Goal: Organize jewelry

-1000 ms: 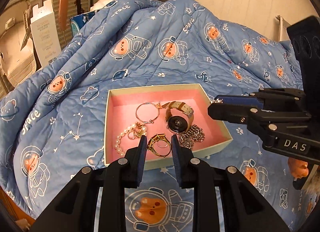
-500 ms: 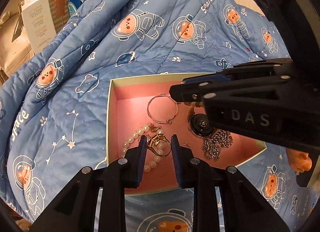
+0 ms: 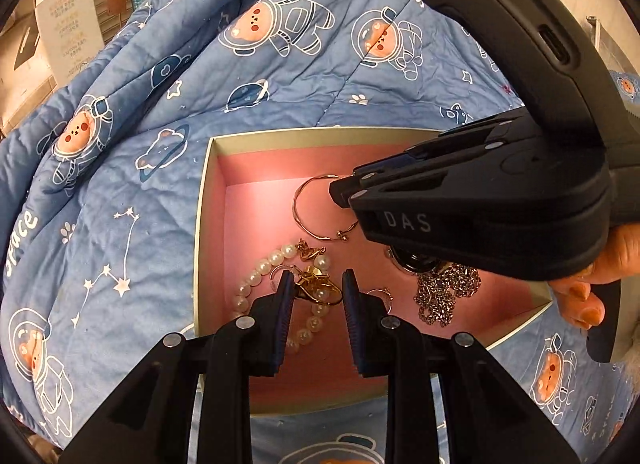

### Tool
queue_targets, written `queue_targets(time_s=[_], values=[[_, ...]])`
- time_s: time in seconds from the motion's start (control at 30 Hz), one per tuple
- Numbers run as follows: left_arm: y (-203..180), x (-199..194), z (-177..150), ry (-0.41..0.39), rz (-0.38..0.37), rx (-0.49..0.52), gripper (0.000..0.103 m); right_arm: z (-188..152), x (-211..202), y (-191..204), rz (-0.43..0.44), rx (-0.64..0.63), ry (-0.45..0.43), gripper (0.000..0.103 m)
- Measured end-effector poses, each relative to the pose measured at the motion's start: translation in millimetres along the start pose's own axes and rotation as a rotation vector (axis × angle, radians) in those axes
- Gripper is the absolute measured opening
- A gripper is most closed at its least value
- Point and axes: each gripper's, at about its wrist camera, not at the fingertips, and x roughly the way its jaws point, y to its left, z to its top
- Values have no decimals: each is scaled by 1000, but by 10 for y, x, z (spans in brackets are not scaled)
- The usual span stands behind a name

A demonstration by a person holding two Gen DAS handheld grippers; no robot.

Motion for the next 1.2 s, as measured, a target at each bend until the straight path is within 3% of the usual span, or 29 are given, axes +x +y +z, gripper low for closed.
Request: queue_targets(time_s=[0.3, 0.37, 0.53, 0.63, 0.7, 0.77, 0.87, 0.97, 1.03, 1.13, 1.2], values=[[-76, -63, -20, -21, 14, 29, 30, 13, 65, 52, -18, -5, -3, 22], [-99, -95, -37, -30, 22, 36, 39, 0, 55, 61, -14, -5, -8, 26], [-125, -264, -114, -58, 35, 35, 50, -21, -83, 64, -2, 3, -36, 34], [-150, -493, -223, -99, 47, 30, 61, -57, -301, 69, 17, 14, -79, 48], [-181, -706, -337, -149, 66, 43, 71, -131, -521, 53, 14, 31, -144, 63], [-194, -936, -469, -207, 105, 42, 88, -276, -793, 49, 1, 60, -238, 70], [-175, -1284, -704, -311, 144, -6, 96, -675, -1269, 46, -80, 133, -441, 81], [-183, -1592, -974, -416, 158, -67, 96, -1278, -1725, 165, -170, 208, -685, 90], [-235, -1783, -1201, -475, 179, -97, 96, -1727, -1960, 302, -224, 222, -799, 97], [-381, -2039, -1532, -535, 207, -92, 96, -2352, -2241, 512, -328, 215, -908, 97], [-446, -2183, -1748, -554, 219, -97, 96, -2716, -2353, 630, -346, 223, -915, 97]])
